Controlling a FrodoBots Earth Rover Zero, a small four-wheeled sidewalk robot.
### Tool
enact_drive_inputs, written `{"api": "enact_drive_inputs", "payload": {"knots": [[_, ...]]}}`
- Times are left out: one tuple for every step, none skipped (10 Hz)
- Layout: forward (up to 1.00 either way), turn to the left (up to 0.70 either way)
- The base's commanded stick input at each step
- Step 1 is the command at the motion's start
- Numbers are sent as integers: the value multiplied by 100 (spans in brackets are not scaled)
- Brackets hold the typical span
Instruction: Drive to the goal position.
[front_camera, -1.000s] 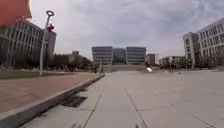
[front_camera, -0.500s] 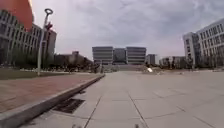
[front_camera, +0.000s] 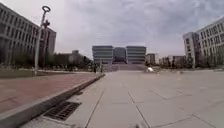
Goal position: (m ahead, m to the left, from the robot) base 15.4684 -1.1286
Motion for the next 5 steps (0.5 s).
{"api": "enact_drive_inputs", "payload": {"knots": [[45,0],[45,0],[45,0],[45,0],[45,0]]}}
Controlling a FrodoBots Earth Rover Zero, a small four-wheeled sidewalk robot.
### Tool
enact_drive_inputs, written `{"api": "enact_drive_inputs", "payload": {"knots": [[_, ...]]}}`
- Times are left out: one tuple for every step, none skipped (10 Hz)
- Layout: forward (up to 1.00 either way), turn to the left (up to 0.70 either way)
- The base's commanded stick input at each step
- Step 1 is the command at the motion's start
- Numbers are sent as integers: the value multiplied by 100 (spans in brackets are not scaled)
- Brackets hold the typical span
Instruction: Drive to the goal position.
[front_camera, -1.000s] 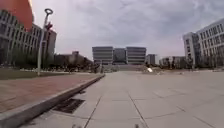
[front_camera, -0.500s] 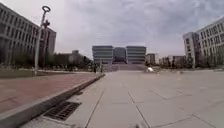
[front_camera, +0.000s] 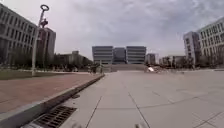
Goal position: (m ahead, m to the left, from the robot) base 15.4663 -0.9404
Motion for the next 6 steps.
{"api": "enact_drive_inputs", "payload": {"knots": [[45,0],[45,0],[45,-2],[45,-19],[45,-27],[45,-27]]}}
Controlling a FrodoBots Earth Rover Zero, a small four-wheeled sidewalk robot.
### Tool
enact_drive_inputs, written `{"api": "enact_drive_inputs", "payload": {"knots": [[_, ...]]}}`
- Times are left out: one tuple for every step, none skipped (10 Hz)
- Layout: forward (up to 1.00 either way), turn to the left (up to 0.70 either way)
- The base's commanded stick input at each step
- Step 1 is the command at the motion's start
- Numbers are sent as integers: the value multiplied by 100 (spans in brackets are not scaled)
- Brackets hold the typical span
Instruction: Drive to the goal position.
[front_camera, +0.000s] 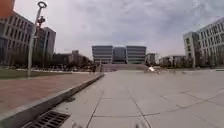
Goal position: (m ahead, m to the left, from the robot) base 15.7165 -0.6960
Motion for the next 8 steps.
{"api": "enact_drive_inputs", "payload": {"knots": [[45,-27],[45,-27],[45,-17],[45,0],[45,0],[45,0],[45,0],[45,0]]}}
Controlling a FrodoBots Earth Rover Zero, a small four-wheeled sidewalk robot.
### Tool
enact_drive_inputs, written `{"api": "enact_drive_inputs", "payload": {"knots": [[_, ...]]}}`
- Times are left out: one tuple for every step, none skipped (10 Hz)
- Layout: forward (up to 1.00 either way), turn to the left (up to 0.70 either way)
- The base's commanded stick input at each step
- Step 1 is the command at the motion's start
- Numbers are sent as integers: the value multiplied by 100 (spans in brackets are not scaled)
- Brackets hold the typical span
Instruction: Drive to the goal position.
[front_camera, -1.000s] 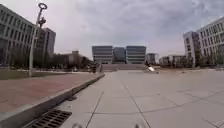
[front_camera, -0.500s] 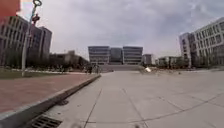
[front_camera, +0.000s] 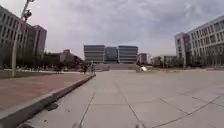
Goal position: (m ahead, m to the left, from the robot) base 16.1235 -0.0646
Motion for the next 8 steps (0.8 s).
{"api": "enact_drive_inputs", "payload": {"knots": [[45,0],[45,0],[45,0],[45,0],[45,0],[45,0],[45,0],[45,0]]}}
